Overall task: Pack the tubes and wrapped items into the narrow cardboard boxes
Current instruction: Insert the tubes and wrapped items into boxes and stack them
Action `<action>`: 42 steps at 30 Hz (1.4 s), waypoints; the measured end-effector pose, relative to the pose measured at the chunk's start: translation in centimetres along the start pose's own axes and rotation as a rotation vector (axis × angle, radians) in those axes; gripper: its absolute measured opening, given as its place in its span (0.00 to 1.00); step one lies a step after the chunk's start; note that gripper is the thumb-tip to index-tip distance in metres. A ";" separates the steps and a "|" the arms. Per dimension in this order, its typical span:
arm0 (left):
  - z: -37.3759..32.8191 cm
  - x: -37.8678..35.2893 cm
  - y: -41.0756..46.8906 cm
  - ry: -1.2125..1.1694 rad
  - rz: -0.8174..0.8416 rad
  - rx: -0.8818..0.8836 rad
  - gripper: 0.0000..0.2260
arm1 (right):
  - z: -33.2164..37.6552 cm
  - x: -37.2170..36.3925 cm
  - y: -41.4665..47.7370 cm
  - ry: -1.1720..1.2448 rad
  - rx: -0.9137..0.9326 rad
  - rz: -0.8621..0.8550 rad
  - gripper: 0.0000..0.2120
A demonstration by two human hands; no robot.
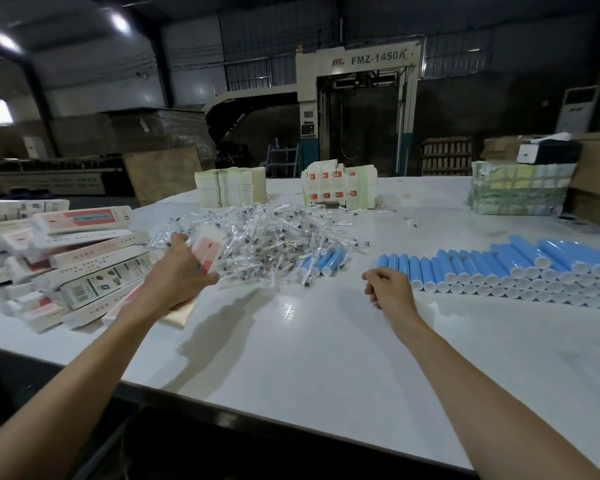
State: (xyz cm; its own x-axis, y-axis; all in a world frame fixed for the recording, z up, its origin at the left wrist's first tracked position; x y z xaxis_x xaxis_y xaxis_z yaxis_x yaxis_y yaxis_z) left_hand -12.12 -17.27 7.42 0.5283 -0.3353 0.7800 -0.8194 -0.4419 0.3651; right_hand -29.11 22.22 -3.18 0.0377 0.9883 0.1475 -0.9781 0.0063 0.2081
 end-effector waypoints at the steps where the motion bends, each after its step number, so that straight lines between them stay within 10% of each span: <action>1: -1.8 -0.1 -0.2 -0.059 0.011 -0.063 0.33 | 0.0 0.0 -0.1 -0.001 0.000 0.001 0.09; 13: -15.1 -11.7 2.1 -1.111 0.211 -0.151 0.22 | 2.3 -2.2 -1.2 -0.556 0.264 0.030 0.11; 18: -11.7 -17.4 1.8 -1.136 0.137 -0.021 0.21 | 3.9 -7.4 0.9 -0.915 0.403 0.230 0.20; 22: -9.7 -18.8 2.5 -1.178 0.209 0.090 0.27 | 4.1 -10.5 1.8 -1.019 0.447 0.271 0.08; 32: -10.3 -18.8 2.2 -1.345 0.317 0.107 0.24 | 5.9 -9.1 -1.0 -1.200 0.599 0.011 0.10; 42: -11.5 -19.3 0.7 -1.316 0.425 0.159 0.16 | 3.9 -6.2 0.5 -1.375 0.285 0.033 0.09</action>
State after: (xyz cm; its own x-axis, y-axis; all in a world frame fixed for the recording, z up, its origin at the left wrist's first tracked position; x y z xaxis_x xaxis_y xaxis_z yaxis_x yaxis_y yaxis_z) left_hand -25.42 -1.56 -1.54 0.1396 -0.9546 -0.2633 -0.9812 -0.1691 0.0929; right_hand -29.07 15.48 -0.23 0.3457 0.0489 0.9371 -0.9140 -0.2085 0.3480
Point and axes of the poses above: each hand's wrist, its own y-axis towards the middle knuckle, its own x-axis out of the back of the hand, z = x × y, the point moved 9 cm from there along y, towards the middle knuckle, and after that the axes turned 4 degrees about -y, right-handed, at the moved point
